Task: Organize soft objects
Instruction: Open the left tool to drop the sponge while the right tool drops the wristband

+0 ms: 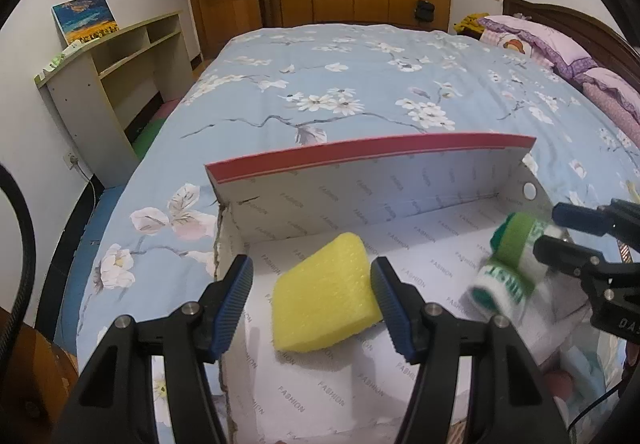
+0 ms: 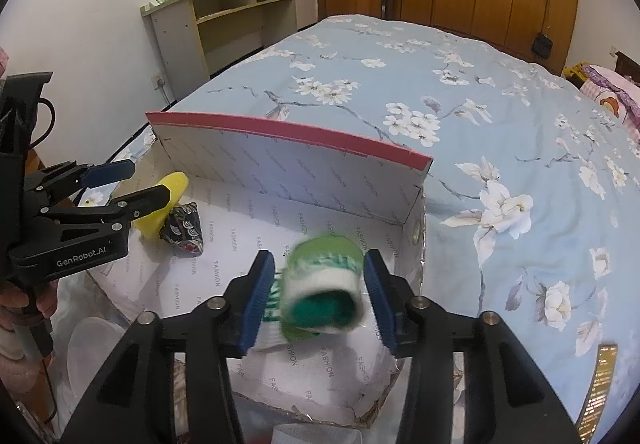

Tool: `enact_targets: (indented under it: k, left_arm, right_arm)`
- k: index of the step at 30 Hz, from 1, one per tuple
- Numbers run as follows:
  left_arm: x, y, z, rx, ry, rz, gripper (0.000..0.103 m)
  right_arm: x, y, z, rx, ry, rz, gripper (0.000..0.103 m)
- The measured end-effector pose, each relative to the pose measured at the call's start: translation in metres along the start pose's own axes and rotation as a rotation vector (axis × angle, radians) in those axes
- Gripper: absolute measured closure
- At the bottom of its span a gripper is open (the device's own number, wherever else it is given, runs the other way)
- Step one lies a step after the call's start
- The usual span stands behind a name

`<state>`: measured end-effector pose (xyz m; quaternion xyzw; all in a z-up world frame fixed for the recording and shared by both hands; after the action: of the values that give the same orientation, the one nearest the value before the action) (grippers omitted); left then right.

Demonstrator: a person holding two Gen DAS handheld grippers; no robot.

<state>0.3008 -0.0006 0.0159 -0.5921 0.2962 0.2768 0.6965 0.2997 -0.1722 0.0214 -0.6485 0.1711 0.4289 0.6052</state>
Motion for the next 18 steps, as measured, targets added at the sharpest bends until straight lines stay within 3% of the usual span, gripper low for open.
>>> enact_targets:
  k: [18]
  left_arm:
    - [-0.030,0.007,0.016,-0.043,0.003,-0.007,0.038]
  right_arm:
    - [-0.027,0.011,-0.001,0.018,0.007,-0.020,0.053]
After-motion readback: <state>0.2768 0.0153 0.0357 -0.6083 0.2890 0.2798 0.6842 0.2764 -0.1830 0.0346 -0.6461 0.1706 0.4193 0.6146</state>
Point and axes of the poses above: each gripper's, at about its wrist camera, not at the fingertips, and x roughly the way its jaws point, z to its left, y to its underside, the point moved 3 cm from there along x, roughly the way its jaws point, and after that the axes turned 4 degrees about -y, right-handed, at the moved point
